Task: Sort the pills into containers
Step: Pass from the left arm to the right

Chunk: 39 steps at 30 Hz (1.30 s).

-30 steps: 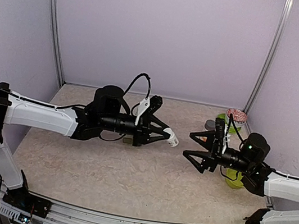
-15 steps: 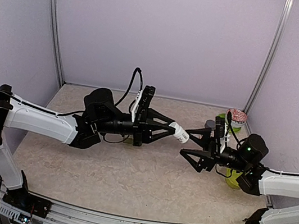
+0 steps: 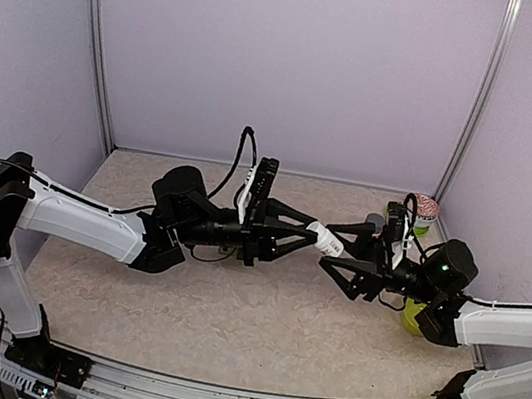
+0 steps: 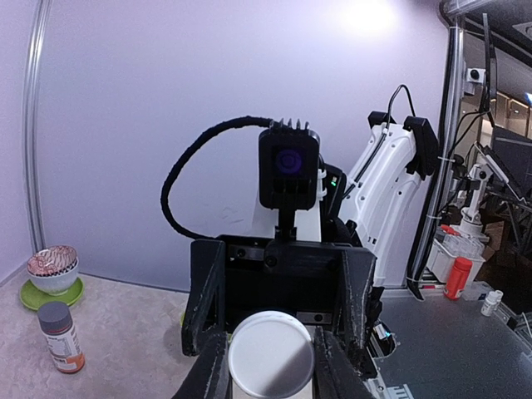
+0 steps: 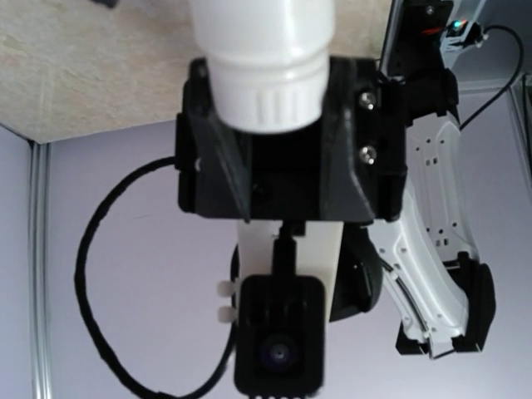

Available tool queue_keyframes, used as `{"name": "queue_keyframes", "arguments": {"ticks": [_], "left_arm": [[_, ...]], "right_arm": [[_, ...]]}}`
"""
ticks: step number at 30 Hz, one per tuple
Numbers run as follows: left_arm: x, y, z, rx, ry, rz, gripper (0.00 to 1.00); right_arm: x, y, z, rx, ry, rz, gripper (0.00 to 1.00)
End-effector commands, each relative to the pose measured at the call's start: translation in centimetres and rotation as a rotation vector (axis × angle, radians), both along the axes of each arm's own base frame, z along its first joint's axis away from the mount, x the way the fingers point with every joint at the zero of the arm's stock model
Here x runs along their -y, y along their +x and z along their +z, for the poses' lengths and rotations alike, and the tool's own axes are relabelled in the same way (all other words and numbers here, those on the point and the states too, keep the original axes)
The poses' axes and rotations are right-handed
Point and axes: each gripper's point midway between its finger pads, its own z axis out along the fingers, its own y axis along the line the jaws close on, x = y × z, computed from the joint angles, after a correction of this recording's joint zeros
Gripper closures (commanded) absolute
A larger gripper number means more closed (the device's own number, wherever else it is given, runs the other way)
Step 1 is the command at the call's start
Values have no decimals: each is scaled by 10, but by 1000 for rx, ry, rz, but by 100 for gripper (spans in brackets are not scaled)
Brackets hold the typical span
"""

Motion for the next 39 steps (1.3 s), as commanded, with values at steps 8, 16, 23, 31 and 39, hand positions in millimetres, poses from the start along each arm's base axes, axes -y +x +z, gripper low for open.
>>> {"name": "queue_keyframes", "arguments": {"ticks": [8,16,23,31,39], "left_arm": [[-2,0,4,12,-34,24,88],[0,0,-3,-3,-11,17,88],[1,-2,-7,-13,-6,-1,88],[2,-3,-7,-28,-5,-12,88],[5,11,-8,-136,1,44,86]], "right_arm": [[-6,-5,17,24,51,41,36],[-7,-2,18,23,53,30,42],[-9,-2,16,26,43,41,54],[-11,-3,15,34,34,45,74],[-9,12,6,47,-16,-60,78]]}}
